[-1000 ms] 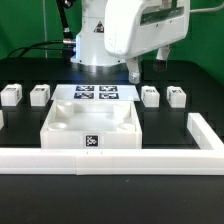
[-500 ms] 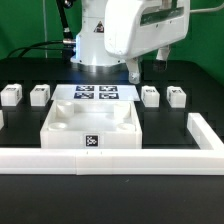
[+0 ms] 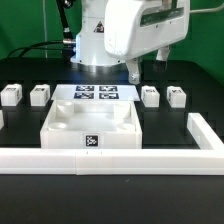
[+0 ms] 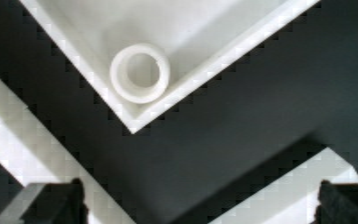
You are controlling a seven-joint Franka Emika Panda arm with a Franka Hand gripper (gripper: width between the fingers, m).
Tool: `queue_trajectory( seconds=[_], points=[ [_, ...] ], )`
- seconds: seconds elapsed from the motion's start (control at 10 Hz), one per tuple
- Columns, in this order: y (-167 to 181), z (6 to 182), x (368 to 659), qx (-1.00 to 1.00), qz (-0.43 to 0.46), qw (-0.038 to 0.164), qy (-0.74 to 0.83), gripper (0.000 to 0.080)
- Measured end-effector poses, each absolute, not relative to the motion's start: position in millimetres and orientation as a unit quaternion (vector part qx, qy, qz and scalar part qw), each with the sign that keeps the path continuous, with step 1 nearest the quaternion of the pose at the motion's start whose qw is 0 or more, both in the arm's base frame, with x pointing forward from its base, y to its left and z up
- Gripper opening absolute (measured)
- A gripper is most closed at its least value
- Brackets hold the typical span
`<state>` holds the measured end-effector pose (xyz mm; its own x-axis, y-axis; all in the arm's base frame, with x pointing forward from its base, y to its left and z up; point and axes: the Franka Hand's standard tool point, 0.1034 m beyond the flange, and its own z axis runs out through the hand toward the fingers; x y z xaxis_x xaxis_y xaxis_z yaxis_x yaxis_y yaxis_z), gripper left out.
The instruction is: Assemble square table
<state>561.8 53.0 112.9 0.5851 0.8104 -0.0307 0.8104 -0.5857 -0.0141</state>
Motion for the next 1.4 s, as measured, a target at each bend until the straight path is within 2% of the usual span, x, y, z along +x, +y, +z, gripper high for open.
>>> queue_trajectory(
  seconds=[0.1, 0.3, 0.5, 0.6, 1.0, 1.1, 1.2, 1.4],
  points=[
    [36.4, 105.7, 541.1, 0.868, -0.014, -0.002, 0.497, 0.065],
    [-4.3, 76.3, 490.8, 0.827, -0.006, -0.001, 0.562, 0.065],
    [-39.5, 60.5, 470.6, 0.739, 0.003, 0.002, 0.673, 0.065],
    [-48.0, 48.3, 462.5, 0.72, 0.0, -0.005, 0.694, 0.065],
    [-47.6, 45.6, 463.4, 0.664, -0.009, -0.003, 0.748, 0.065],
    [-39.4, 29.9, 462.2, 0.684, 0.001, -0.001, 0.73, 0.065],
    [-33.1, 17.0, 455.9, 0.698, -0.003, -0.009, 0.716, 0.065],
    [-18.0, 7.0, 452.5, 0.74, -0.005, -0.015, 0.672, 0.065]
  ],
)
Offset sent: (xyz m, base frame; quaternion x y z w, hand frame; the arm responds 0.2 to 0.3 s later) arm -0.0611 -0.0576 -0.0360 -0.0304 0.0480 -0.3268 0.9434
